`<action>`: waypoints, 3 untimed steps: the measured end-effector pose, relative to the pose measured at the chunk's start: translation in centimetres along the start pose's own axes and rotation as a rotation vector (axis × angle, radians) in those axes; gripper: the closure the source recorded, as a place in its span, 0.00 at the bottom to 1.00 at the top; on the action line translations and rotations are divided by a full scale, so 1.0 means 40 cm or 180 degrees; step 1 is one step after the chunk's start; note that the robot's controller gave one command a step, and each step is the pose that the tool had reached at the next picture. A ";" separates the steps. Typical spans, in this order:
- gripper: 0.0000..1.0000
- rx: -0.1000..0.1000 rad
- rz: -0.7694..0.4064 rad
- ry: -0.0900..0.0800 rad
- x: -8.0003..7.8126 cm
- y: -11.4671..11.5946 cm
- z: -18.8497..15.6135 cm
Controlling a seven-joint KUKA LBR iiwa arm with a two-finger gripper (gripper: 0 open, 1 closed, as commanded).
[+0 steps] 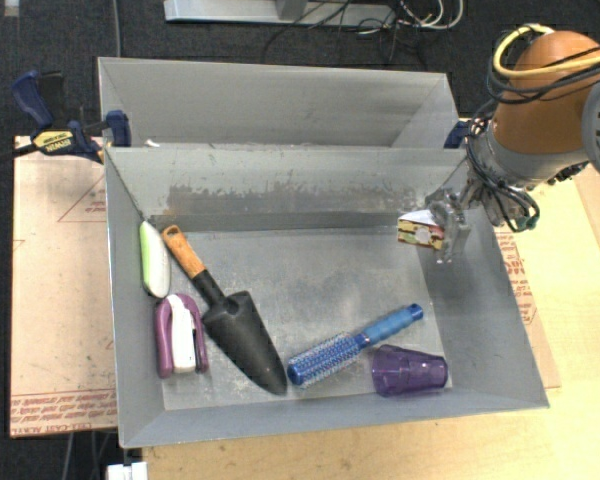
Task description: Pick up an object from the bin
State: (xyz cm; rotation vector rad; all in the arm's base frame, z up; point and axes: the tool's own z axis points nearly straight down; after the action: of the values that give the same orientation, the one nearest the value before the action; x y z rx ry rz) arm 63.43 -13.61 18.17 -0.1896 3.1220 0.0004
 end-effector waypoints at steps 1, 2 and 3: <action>1.00 0.0001 -0.0138 -0.0012 0.082 0.051 0.183; 1.00 0.0002 -0.0140 -0.0012 0.082 0.052 0.183; 1.00 0.0027 -0.0162 -0.0091 0.064 0.050 0.249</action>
Offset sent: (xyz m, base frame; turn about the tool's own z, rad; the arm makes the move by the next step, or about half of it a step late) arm 0.0000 0.0000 0.0000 0.0000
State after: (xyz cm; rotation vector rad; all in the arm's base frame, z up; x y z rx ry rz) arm 60.78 -11.94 8.18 -0.2666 3.0873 -0.0105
